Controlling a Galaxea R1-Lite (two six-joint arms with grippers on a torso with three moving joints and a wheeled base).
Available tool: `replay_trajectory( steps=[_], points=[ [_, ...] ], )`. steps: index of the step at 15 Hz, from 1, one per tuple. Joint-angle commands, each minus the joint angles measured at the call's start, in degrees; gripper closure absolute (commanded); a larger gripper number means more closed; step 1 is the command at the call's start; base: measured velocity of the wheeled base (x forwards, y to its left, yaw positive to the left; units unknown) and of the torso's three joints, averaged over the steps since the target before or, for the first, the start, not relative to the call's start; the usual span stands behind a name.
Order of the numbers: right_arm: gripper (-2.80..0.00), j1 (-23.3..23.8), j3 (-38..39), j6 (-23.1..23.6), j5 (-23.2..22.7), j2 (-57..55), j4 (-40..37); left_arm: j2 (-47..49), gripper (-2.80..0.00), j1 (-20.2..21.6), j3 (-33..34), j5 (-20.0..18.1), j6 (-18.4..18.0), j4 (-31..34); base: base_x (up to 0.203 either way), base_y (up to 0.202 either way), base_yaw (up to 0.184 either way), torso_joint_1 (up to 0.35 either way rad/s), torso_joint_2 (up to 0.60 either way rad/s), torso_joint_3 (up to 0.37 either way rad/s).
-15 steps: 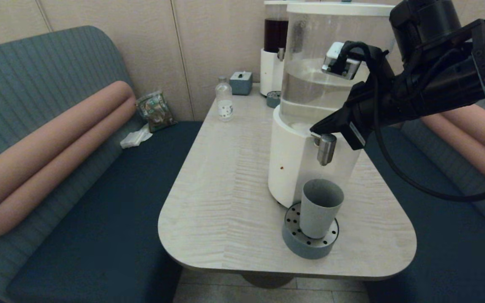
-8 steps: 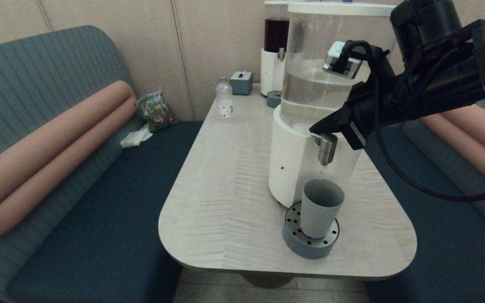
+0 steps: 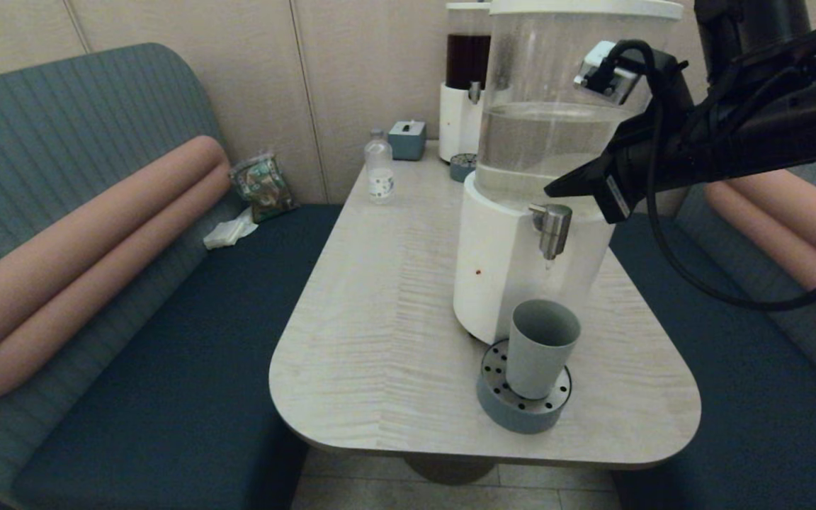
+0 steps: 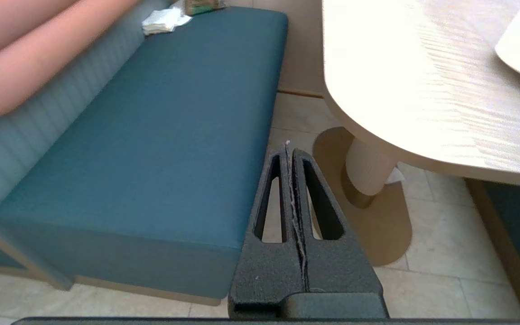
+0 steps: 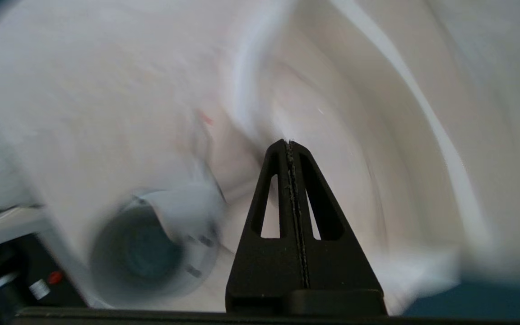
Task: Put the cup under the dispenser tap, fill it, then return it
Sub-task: Turn on the faucet, then turn off the faucet
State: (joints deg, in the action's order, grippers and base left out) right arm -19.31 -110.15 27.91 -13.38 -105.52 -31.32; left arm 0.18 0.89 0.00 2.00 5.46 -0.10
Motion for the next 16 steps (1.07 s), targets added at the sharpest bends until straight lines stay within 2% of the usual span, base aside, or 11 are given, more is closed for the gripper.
replay_trajectory(
  steps=[1, 16],
  points=[
    [0.00, 1.35, 1.04, 0.08, 0.19, 1.79, -0.17, 0.08, 0.00, 0.08, 0.09, 0.02, 0.03, 0.01, 0.000, 0.000, 0.000, 0.000, 0.00, 0.000],
    [0.00, 2.77, 15.68, 0.07, 0.12, 17.30, -0.31, 0.00, 0.00, 0.08, 0.09, 0.02, 0.07, 0.01, 0.000, 0.000, 0.000, 0.000, 0.00, 0.000]
  ],
)
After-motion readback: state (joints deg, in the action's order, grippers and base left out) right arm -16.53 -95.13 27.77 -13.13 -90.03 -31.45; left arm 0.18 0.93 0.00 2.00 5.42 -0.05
